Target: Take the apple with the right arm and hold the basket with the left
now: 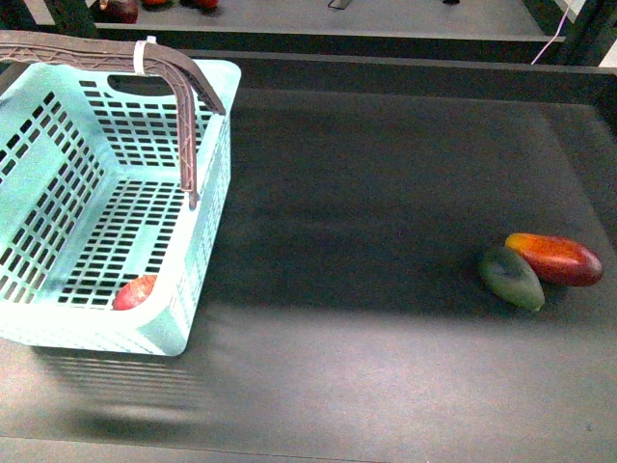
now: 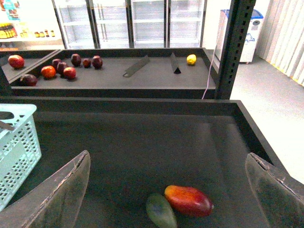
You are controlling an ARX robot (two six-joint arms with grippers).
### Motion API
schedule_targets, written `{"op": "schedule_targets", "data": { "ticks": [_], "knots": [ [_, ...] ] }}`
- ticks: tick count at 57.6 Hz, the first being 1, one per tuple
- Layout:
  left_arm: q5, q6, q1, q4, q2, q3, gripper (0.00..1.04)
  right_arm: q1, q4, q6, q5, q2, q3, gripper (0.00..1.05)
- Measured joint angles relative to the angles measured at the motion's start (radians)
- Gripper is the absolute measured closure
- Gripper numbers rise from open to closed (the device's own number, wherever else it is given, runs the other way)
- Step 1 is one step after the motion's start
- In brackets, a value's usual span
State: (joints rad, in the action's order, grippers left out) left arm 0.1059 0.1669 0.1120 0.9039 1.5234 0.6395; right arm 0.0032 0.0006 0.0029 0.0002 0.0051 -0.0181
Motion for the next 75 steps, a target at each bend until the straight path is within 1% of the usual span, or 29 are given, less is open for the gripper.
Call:
{"op": "schedule_targets", "data": {
  "ticks": [4,5,9,11,23,26,30,46,49,51,55,60,75],
  "knots": [
    [-0.005,-0.084,-0.015,0.024,-0.055,-0.089,0.81,0.0,0.0,0.0,0.0,0.0,0.0,0.09],
    [-0.006,-0.09,-0.016,0.026,-0.06,-0.099,0.83,0.0,0.0,0.0,0.0,0.0,0.0,0.09],
    [-0.023,-0.123,-0.024,0.04,-0.105,-0.174,0.97,0.0,0.0,0.0,0.0,0.0,0.0,0.09],
    [-0.028,-0.128,-0.027,0.045,-0.123,-0.2,1.02,0.0,0.0,0.0,0.0,0.0,0.0,0.09],
    [-0.049,-0.148,-0.051,0.055,-0.263,-0.347,1.01,0.0,0.0,0.0,0.0,0.0,0.0,0.09],
    [-0.099,-0.151,-0.084,0.052,-0.302,-0.382,1.01,0.0,0.0,0.0,0.0,0.0,0.0,0.09],
    [-0.1,-0.152,-0.105,0.043,-0.348,-0.418,1.01,0.0,0.0,0.0,0.0,0.0,0.0,0.09],
    [-0.106,-0.153,-0.109,-0.048,-0.546,-0.53,1.02,0.0,0.0,0.0,0.0,0.0,0.0,0.09],
    [-0.106,-0.153,-0.109,-0.004,-0.552,-0.561,1.02,0.0,0.0,0.0,0.0,0.0,0.0,0.09],
    [-0.106,-0.153,-0.109,-0.01,-0.565,-0.577,1.02,0.0,0.0,0.0,0.0,0.0,0.0,0.09],
    [-0.106,-0.153,-0.109,-0.05,-0.607,-0.598,1.02,0.0,0.0,0.0,0.0,0.0,0.0,0.09],
    [-0.106,-0.155,-0.109,-0.141,-0.723,-0.613,1.02,0.0,0.0,0.0,0.0,0.0,0.0,0.09],
    [-0.106,-0.156,-0.109,-0.352,-0.959,-0.624,1.02,0.0,0.0,0.0,0.0,0.0,0.0,0.09]
  ]
}}
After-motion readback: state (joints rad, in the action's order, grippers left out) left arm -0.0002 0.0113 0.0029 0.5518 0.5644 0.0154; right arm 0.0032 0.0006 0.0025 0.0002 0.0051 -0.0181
